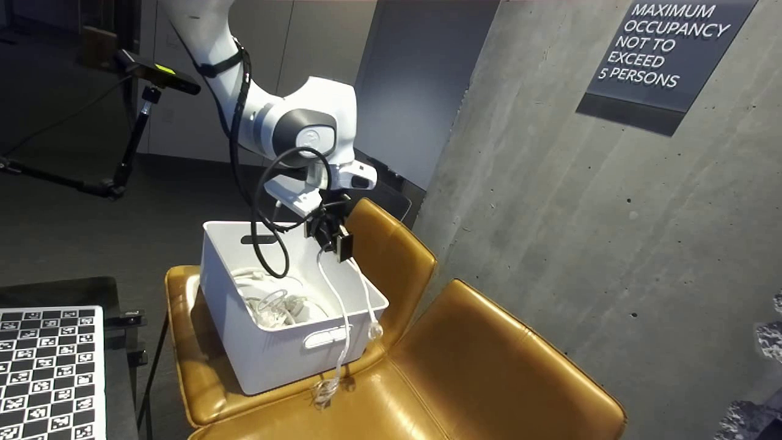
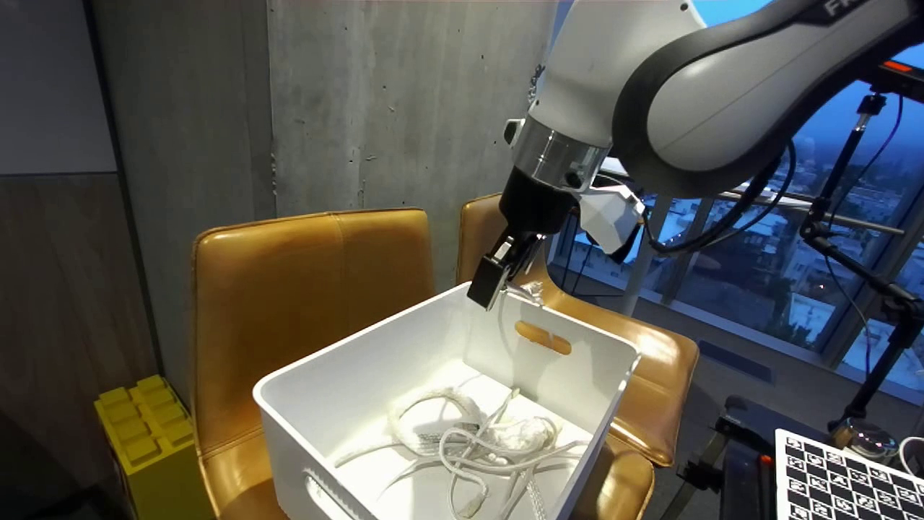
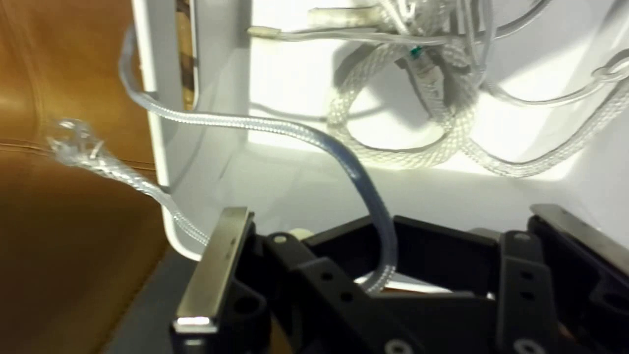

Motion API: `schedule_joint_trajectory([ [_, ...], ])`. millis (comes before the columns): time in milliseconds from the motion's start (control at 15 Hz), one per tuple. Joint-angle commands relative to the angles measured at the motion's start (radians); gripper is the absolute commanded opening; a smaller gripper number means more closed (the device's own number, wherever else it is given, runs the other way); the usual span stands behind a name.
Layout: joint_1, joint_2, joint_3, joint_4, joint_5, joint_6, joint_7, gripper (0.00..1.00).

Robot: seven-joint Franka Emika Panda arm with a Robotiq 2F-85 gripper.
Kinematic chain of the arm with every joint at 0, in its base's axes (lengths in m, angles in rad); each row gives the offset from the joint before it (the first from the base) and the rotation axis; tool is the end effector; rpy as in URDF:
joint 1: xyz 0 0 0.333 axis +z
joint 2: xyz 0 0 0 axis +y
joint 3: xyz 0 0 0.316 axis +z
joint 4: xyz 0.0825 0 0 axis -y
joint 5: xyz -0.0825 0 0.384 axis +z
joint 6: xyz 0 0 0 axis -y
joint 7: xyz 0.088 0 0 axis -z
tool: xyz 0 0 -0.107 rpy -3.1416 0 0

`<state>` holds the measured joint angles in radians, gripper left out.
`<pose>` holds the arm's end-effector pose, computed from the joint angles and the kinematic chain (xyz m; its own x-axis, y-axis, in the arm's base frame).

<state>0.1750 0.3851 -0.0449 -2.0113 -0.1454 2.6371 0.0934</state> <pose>0.6210 0.0862 0.2856 0.9563 0.1667 0.2400 0.1483 -0.9846 0.0930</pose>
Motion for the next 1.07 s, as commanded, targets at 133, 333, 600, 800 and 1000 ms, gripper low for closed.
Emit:
schedule_joint_trajectory([
  [133, 0.103, -0.081, 0.055, -0.019, -0.062, -0.053, 0.130, 0.00],
  [333, 0.135, -0.087, 0.082, 0.004, -0.068, -0.075, 0.165, 0.00],
  [600, 0.140, -0.077, 0.095, 0.003, -0.068, -0.079, 0.175, 0.00],
  [800, 0.126, -0.069, 0.091, -0.007, -0.063, -0.075, 0.165, 0.00],
  [1000, 0.111, -0.063, 0.088, -0.021, -0.057, -0.072, 0.158, 0.00],
])
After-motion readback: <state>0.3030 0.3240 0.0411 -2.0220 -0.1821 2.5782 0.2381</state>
